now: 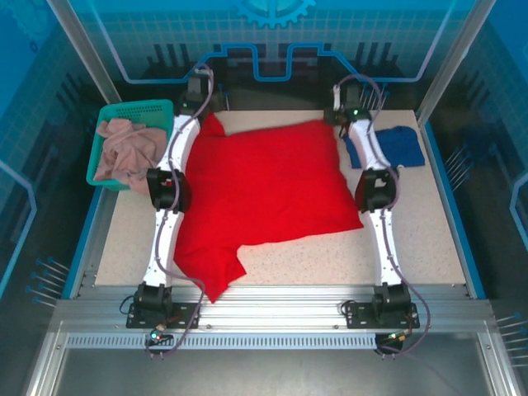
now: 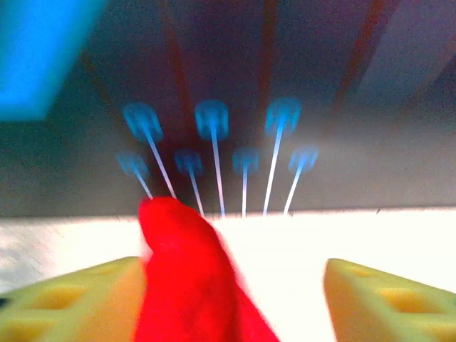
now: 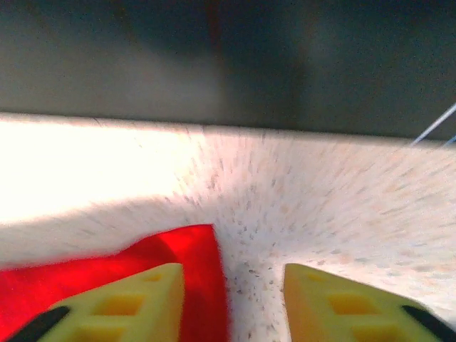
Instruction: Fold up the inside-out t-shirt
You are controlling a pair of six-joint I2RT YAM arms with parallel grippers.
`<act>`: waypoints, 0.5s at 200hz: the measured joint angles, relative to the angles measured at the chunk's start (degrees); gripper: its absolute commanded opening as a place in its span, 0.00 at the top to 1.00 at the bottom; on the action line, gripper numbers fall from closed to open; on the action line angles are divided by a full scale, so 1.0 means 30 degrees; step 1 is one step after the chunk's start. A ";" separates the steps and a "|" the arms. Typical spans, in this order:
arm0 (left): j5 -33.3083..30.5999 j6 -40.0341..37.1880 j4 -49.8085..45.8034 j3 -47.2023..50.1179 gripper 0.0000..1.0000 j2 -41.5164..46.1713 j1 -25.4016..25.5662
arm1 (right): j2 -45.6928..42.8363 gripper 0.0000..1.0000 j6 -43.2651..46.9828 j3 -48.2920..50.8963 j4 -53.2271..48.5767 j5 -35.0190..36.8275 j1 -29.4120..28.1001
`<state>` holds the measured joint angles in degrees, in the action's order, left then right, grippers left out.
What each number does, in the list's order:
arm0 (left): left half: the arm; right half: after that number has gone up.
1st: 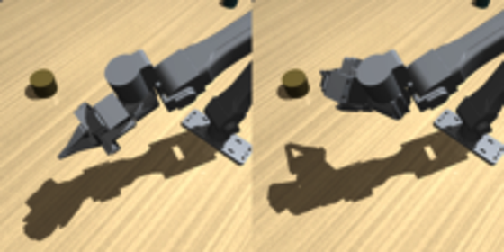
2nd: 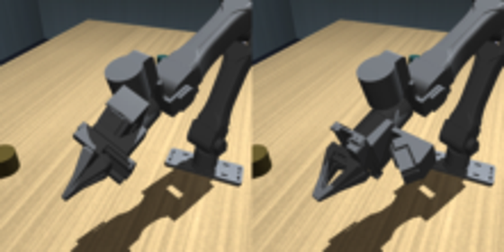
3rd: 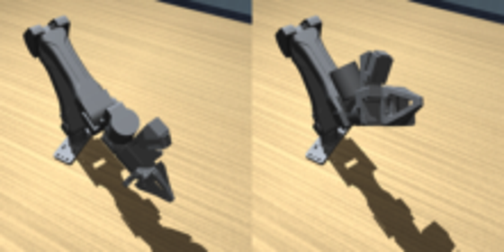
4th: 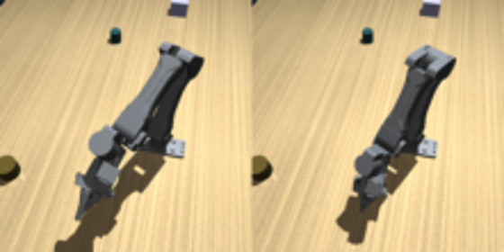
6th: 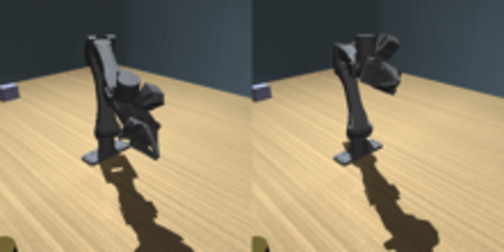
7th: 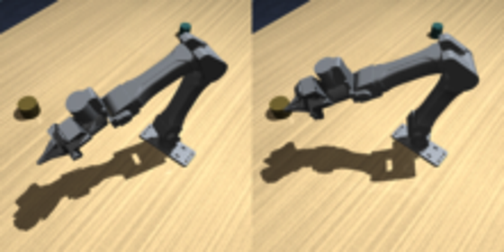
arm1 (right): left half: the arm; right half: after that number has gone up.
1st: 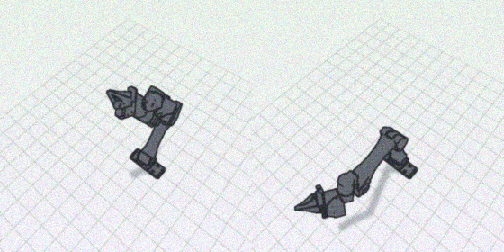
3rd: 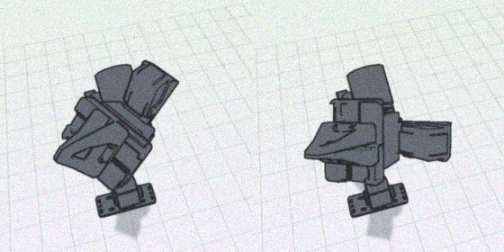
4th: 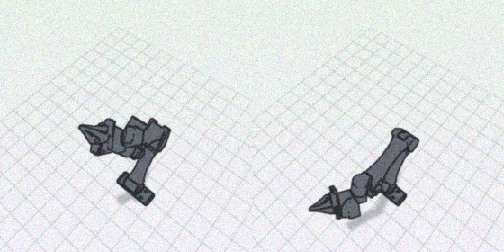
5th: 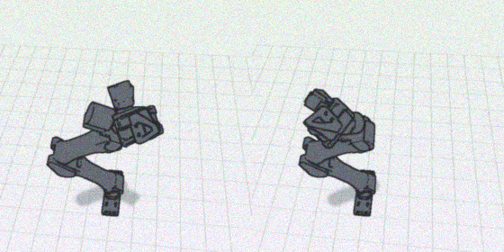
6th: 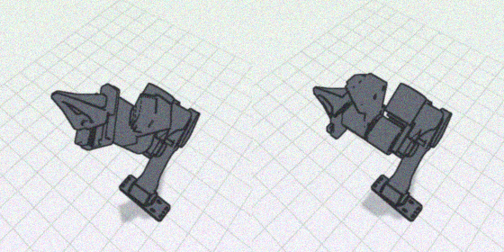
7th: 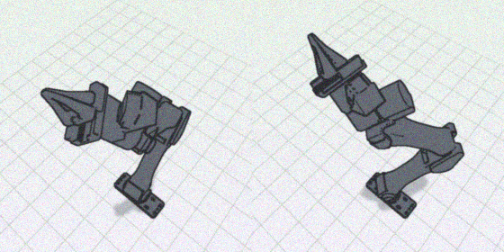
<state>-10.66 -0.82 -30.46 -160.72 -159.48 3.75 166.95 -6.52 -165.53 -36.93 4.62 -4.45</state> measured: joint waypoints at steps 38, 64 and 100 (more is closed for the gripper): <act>0.1647 0.2215 0.0831 0.5763 0.06 0.1719 -0.0029 | -0.8014 0.49 -0.0153 1.1825 0.0780 0.0153 -0.0182; 0.2922 0.3942 0.1545 1.1730 0.08 0.7053 0.0197 | -1.4753 0.48 0.0299 1.7471 0.1224 0.0124 -0.1158; 0.3891 0.6914 0.5246 2.2972 0.10 2.0108 0.1792 | -2.1223 0.46 0.0459 2.4706 0.2178 -0.0576 -0.3220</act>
<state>1.02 19.92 -14.72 -91.81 -99.15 9.13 103.28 -5.15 -91.42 -30.39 2.90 -14.11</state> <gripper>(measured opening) 0.907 0.540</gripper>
